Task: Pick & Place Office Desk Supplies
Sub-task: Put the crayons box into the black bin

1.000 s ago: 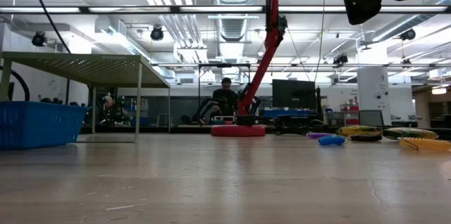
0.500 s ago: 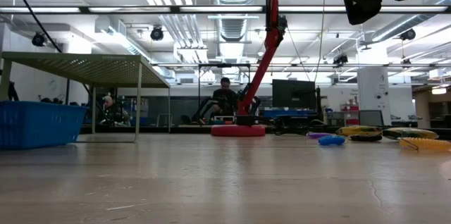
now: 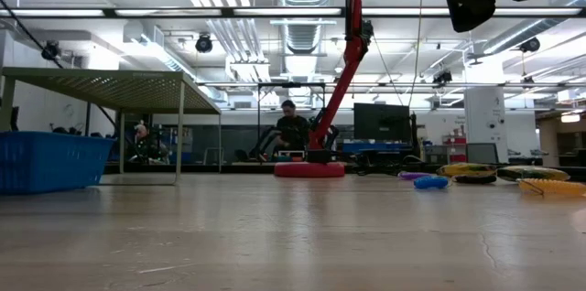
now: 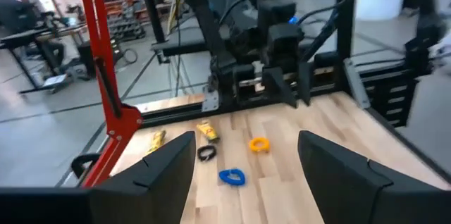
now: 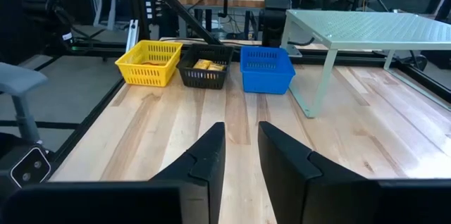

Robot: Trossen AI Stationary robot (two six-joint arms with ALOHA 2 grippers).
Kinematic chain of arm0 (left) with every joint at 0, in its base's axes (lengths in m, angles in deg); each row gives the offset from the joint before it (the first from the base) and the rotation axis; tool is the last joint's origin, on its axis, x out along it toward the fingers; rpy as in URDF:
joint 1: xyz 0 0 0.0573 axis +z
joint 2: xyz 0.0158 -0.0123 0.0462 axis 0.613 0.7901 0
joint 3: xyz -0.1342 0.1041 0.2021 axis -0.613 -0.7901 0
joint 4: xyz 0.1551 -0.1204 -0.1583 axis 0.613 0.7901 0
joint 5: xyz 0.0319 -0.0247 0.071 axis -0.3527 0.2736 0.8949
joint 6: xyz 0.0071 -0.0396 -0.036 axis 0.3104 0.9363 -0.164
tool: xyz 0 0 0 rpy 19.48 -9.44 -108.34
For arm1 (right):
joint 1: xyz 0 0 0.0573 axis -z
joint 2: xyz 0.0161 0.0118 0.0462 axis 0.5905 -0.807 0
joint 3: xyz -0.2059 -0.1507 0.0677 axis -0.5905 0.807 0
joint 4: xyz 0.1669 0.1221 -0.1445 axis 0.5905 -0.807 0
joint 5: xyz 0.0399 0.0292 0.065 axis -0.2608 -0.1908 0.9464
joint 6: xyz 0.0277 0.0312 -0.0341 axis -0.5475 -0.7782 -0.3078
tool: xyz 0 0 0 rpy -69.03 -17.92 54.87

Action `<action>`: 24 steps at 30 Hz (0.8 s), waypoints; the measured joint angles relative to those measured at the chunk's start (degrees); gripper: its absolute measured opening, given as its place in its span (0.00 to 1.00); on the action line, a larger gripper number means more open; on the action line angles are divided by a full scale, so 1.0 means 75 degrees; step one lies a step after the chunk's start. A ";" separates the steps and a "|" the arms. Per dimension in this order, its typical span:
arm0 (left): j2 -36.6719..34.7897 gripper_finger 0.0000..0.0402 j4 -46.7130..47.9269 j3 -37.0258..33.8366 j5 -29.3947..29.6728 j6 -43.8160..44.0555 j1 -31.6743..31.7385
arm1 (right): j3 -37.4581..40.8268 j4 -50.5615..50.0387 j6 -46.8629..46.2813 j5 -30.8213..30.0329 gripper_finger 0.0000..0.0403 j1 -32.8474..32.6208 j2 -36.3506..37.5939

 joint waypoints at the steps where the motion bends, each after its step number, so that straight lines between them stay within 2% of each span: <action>1: -0.0179 0.64 0.0091 -0.0064 -0.0136 0.0001 0.0040 | 0.0000 0.0001 0.0000 0.0000 0.21 -0.0001 0.0001; 6: -0.1048 0.64 0.0629 -0.0208 -0.0224 -0.0037 0.0047 | 0.0000 0.0005 0.0000 0.0000 0.21 -0.0001 0.0002; 10: -0.1863 0.64 0.1888 -0.0093 -0.0147 -0.0057 0.0039 | 0.0000 0.0002 0.0000 0.0001 0.19 -0.0001 0.0000; 13: -0.2386 0.64 0.1990 -0.0149 0.0028 -0.0056 0.0045 | 0.0000 0.0005 0.0000 0.0001 0.18 0.0001 -0.0001; 24: -0.2726 0.64 0.2304 -0.0160 0.0054 0.0023 0.0045 | -0.0058 0.0002 -0.0316 0.0003 0.18 0.0022 -0.0001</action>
